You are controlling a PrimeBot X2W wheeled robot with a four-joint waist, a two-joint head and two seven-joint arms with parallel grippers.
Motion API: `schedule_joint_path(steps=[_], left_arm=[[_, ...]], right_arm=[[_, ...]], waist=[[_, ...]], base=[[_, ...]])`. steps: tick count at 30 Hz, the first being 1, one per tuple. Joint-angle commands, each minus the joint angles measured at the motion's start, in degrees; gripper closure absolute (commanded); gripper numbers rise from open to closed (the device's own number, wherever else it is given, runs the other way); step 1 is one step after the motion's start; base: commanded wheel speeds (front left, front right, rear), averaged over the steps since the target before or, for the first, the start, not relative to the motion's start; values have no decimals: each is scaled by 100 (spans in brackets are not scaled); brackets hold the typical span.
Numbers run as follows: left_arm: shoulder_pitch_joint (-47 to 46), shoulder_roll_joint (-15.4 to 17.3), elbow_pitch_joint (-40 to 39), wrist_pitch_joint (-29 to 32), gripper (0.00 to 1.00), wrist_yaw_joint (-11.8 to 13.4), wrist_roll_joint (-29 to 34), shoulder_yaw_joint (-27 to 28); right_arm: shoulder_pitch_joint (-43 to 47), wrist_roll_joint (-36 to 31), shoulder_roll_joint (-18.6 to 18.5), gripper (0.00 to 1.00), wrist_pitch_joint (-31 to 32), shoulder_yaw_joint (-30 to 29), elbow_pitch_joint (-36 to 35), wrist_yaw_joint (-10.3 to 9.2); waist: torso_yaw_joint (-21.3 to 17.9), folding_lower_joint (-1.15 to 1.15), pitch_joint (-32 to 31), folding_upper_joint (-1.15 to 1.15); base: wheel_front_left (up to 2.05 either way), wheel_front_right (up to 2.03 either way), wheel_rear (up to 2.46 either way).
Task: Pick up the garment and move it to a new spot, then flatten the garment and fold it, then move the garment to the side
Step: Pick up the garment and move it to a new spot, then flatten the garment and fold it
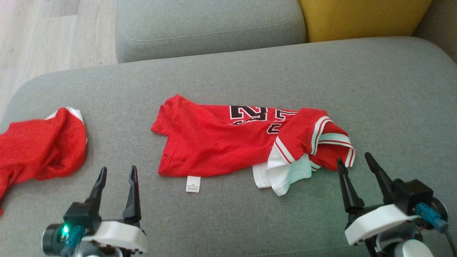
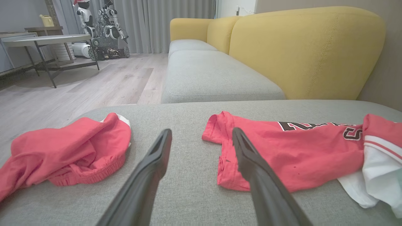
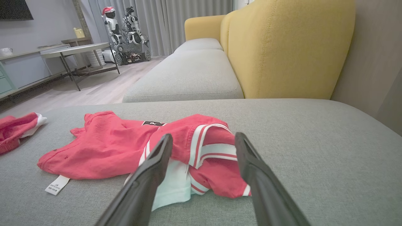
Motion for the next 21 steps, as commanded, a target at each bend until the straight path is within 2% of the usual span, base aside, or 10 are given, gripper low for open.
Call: schedule_joint_path(steps=[1, 21], left_arm=[[-190, 66, -181, -70, 0, 2, 52, 240], [-216, 117, -105, -37, 0, 68, 65, 121]], right_arm=[[-116, -60, -65, 0, 15, 155, -250, -4], [-110, -79, -38, 0, 68, 220, -272, -4]], waist=[[3, 0, -3, 0], [59, 0, 40, 0]], base=[[0, 0, 0], [0, 0, 0]])
